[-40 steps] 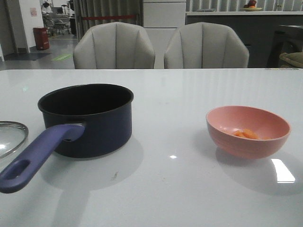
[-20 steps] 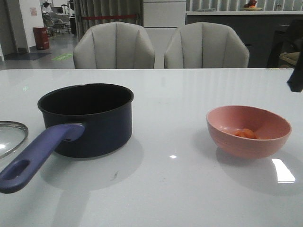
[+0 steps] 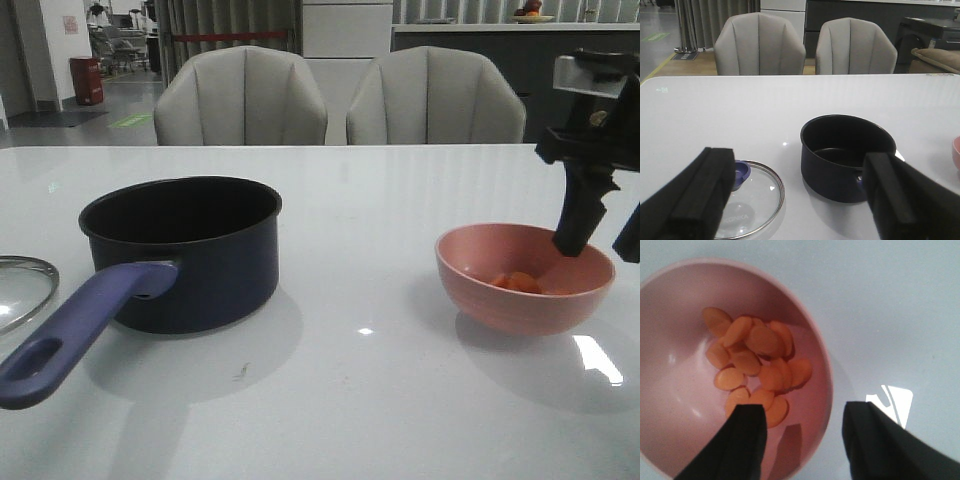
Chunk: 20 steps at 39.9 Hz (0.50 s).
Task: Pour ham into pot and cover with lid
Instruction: 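Lower the right gripper and grasp the rim of the pink bowl, then lift the pink bowl and carry it over the saucepan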
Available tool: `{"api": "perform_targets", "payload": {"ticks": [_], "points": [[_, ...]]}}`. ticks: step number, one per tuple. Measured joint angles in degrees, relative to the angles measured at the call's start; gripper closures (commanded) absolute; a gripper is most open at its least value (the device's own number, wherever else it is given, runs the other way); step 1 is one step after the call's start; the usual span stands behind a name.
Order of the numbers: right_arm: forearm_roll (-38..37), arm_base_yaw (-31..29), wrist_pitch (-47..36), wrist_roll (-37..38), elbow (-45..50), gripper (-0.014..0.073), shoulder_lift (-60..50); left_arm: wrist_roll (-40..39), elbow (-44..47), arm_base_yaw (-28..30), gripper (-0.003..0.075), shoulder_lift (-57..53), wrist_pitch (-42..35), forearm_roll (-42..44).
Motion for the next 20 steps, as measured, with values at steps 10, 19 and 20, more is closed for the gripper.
{"api": "perform_targets", "payload": {"ticks": [10, 19, 20], "points": [[0.1, 0.0, -1.3, -0.4, -0.6, 0.0428, 4.1, 0.0, 0.0, 0.0, 0.0155, 0.0, 0.0, 0.0], [0.4, 0.0, -4.0, -0.4, -0.7, 0.0467, 4.5, 0.0, 0.0, 0.0, 0.0155, 0.0, 0.0, 0.0], [0.4, 0.0, -4.0, -0.4, -0.9, 0.0467, 4.5, 0.0, 0.0, 0.0, 0.0155, 0.0, 0.0, 0.0]]}}
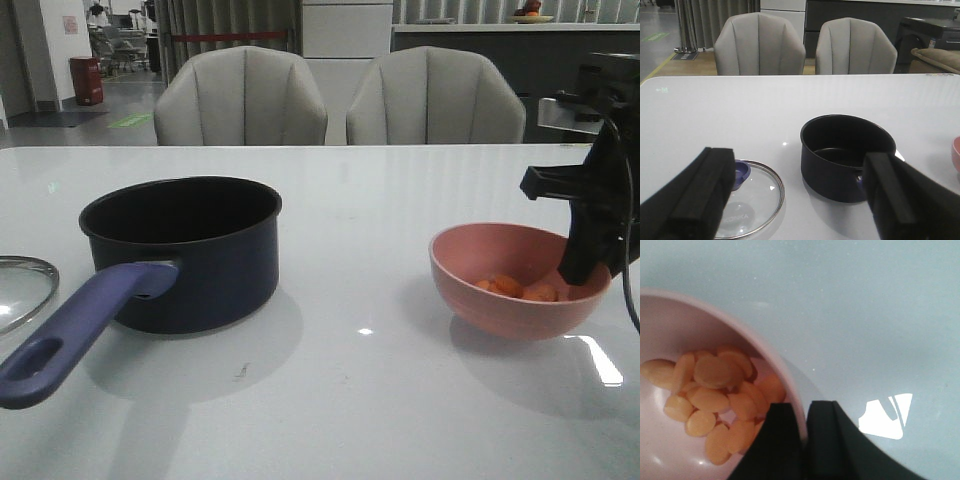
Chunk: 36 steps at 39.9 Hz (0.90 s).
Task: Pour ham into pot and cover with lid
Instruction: 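Lift the pink bowl and carry it over the saucepan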
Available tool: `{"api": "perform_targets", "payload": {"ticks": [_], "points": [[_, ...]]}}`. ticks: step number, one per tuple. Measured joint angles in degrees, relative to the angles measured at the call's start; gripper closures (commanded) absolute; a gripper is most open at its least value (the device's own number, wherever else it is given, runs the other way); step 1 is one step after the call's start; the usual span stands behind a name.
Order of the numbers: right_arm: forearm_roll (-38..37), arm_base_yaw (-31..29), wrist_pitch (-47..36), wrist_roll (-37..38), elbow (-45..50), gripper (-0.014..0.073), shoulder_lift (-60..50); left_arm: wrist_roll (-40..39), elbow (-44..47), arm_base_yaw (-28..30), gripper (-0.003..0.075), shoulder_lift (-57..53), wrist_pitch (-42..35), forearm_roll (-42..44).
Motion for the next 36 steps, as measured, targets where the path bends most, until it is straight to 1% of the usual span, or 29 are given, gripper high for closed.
{"api": "perform_targets", "payload": {"ticks": [3, 7, 14, 20, 23, 29, 36], "points": [[0.0, 0.0, 0.6, 0.0, -1.0, 0.0467, 0.0, 0.0, 0.0, 0.0, 0.0155, 0.0, 0.1, 0.0], [0.0, 0.0, 3.8, 0.0, -3.5, 0.0467, 0.0, 0.0, 0.0, 0.0, 0.0155, 0.0, 0.1, 0.0], [0.0, 1.0, 10.0, -0.1, -12.0, 0.0467, 0.1, 0.0, 0.0, 0.0, 0.0155, 0.0, 0.1, 0.0], [0.0, 4.9, 13.4, -0.1, -21.0, 0.0467, -0.1, 0.0, 0.0, 0.0, 0.0155, 0.0, 0.1, 0.0], [0.0, 8.4, 14.6, -0.1, -25.3, 0.0467, -0.1, 0.0, 0.0, 0.0, 0.0155, 0.0, 0.1, 0.0], [0.1, 15.4, 13.1, -0.1, -29.6, 0.0467, -0.3, 0.0, 0.0, 0.0, 0.0155, 0.0, 0.1, 0.1], [-1.2, 23.0, 4.8, -0.2, -30.0, 0.0467, -0.3, 0.0, 0.0, 0.0, 0.0155, 0.0, 0.1, 0.1]]}}
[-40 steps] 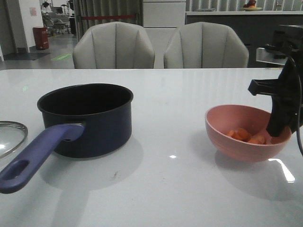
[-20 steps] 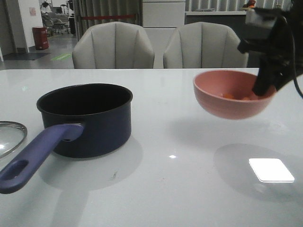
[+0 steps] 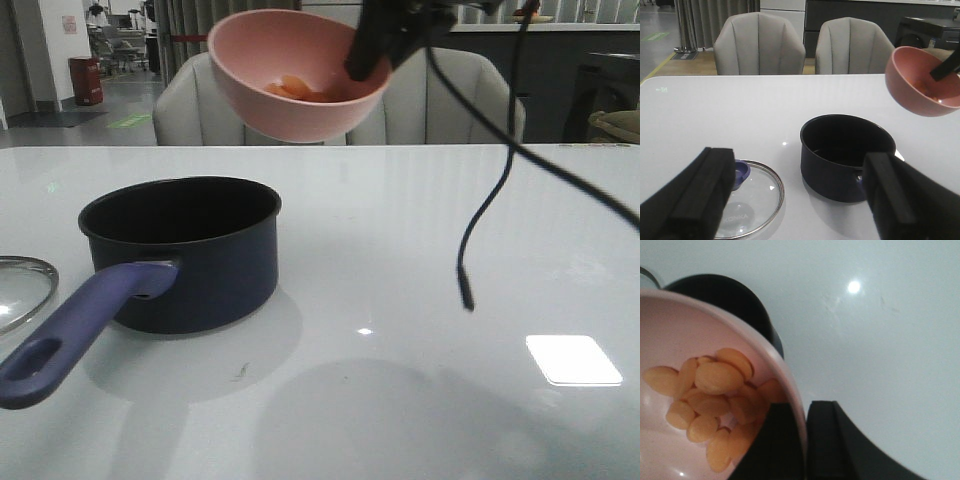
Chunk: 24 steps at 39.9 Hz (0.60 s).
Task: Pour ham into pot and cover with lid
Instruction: 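Lift the pink bowl and carry it over the saucepan, then tilt the pink bowl to pour the carrot slices into the saucepan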
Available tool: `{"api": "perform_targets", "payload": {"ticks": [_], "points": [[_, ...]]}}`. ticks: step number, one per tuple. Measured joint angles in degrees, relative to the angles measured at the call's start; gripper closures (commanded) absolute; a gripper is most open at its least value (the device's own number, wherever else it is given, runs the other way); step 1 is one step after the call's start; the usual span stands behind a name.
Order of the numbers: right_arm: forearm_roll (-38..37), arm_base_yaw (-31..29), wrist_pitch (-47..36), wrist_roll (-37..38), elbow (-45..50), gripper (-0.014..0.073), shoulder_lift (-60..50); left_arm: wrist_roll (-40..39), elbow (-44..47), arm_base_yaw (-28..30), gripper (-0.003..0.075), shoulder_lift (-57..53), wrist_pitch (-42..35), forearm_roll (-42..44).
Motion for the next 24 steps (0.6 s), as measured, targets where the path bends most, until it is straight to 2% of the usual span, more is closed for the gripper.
{"api": "perform_targets", "payload": {"ticks": [7, 10, 18, 24], "points": [[-4.0, 5.8, -11.6, -0.2, 0.8, 0.0467, 0.0, 0.0, 0.0, 0.0, 0.0155, 0.0, 0.0, 0.0], [-5.2, 7.4, -19.0, -0.4, 2.6, 0.0467, 0.0, 0.0, 0.0, 0.0, 0.0155, 0.0, 0.0, 0.0], [-6.2, 8.9, -42.0, -0.4, 12.6, 0.0467, 0.0, 0.0, 0.0, 0.0, 0.0155, 0.0, 0.0, 0.0], [-9.0, 9.2, -62.2, -0.4, 21.0, 0.0467, 0.9, 0.0, 0.0, 0.0, 0.0155, 0.0, 0.0, 0.0]]}}
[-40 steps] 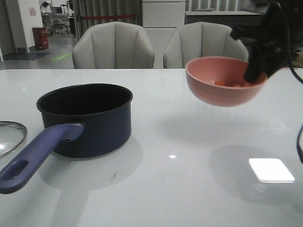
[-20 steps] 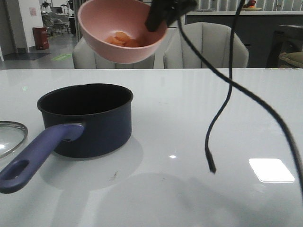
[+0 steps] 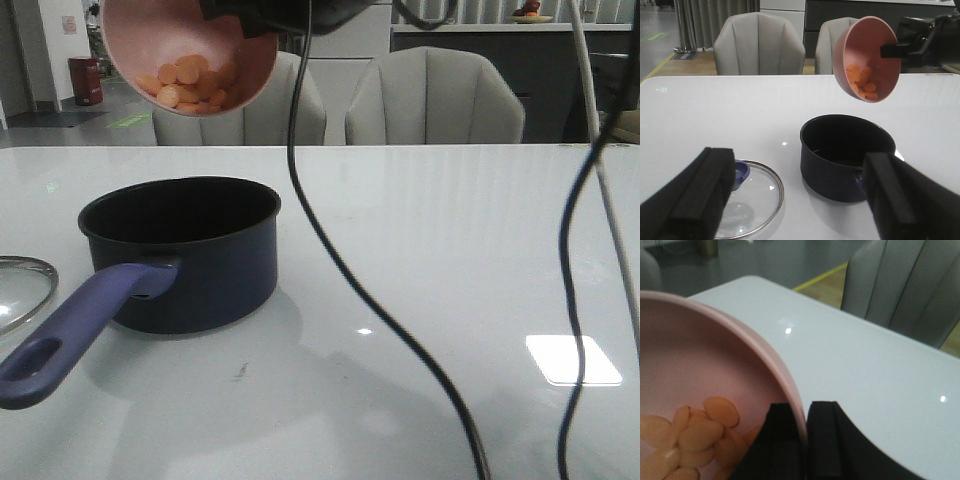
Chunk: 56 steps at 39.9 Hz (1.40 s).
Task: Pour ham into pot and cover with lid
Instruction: 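Tilt the pink bowl to pour the carrot slices into the saucepan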
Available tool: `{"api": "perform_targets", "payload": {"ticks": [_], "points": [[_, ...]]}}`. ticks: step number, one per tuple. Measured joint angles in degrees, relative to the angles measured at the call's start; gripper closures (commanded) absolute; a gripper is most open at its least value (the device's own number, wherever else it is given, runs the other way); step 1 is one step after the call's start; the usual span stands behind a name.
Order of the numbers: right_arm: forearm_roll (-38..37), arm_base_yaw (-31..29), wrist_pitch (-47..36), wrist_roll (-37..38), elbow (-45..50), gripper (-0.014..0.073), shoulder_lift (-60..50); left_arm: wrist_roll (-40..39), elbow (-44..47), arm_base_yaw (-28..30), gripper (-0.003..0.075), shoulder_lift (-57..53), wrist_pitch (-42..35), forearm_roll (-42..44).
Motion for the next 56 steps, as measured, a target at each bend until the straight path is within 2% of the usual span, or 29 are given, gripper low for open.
{"api": "perform_targets", "payload": {"ticks": [10, 14, 18, 24, 37, 42, 51, 56], "points": [[-13.9, 0.2, -32.8, -1.9, 9.8, 0.0467, 4.7, 0.0, 0.0, 0.0, 0.0155, 0.0, 0.0, 0.0], [-14.8, 0.5, -40.6, -5.2, 10.1, 0.0467, 6.8, 0.0, 0.0, 0.0, 0.0155, 0.0, 0.0, 0.0], [-14.4, 0.5, -44.6, -9.8, 10.1, 0.0467, 8.8, 0.0, 0.0, 0.0, 0.0155, 0.0, 0.0, 0.0], [-14.2, 0.5, -47.7, -16.2, 10.1, 0.0467, 10.5, 0.0, 0.0, 0.0, 0.0155, 0.0, 0.0, 0.0], [-14.0, 0.5, -48.1, -25.4, 10.1, 0.0467, 11.7, 0.0, 0.0, 0.0, 0.0155, 0.0, 0.0, 0.0], [-13.9, 0.5, -48.1, -31.2, 10.1, 0.0467, 11.9, 0.0, 0.0, 0.0, 0.0155, 0.0, 0.0, 0.0], [-13.9, 0.5, -48.1, -33.4, 7.7, 0.0467, 12.0, 0.0, 0.0, 0.0, 0.0155, 0.0, 0.0, 0.0], [-17.5, 0.4, -48.5, -39.3, 7.2, 0.0467, 12.0, 0.0, 0.0, 0.0, 0.0155, 0.0, 0.0, 0.0]]}}
